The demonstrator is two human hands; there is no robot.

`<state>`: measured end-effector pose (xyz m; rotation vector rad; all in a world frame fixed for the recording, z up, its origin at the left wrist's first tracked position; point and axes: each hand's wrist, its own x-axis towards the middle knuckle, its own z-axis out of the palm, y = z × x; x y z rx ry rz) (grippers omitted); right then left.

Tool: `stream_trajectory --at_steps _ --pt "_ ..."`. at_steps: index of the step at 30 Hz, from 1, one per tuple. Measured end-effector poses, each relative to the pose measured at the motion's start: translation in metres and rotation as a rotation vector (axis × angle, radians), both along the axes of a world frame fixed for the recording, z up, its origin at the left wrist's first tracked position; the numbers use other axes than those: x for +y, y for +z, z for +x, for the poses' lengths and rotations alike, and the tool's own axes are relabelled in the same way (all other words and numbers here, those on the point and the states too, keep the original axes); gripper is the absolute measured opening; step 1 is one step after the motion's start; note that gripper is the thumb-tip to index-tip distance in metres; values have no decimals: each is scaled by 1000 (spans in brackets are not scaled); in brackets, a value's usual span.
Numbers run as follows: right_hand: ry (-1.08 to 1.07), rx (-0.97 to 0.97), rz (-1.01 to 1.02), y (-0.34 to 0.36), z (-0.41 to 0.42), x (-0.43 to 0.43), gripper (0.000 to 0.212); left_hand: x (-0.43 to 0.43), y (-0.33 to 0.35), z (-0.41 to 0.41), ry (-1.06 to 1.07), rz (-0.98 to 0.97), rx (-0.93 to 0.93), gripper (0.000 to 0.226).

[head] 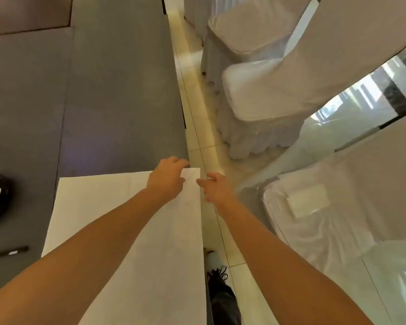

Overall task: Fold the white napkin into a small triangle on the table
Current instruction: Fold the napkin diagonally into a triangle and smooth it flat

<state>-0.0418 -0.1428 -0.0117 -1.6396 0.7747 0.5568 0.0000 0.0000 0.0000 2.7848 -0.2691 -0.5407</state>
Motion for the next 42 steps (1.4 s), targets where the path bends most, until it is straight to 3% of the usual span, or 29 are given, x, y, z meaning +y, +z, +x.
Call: stream_trajectory --at_steps 6,14,20,29,33,42 --pt "26 -97 16 -18 17 5 32 -4 -19 25 -57 69 82 60" --pt "164 -376 -138 -2 2 17 10 16 6 15 -116 -121 -39 17" --pt "268 -618 -352 27 -32 45 22 51 54 -15 -228 -200 -132 12" --pt "519 -760 -580 84 -121 131 19 155 118 -122 -423 -184 -295 13" --pt "606 -828 -661 90 -161 168 17 198 129 -166 -412 -172 -303 13" --pt "707 -685 -779 57 -227 192 17 301 124 -239 -311 -100 -382 3"
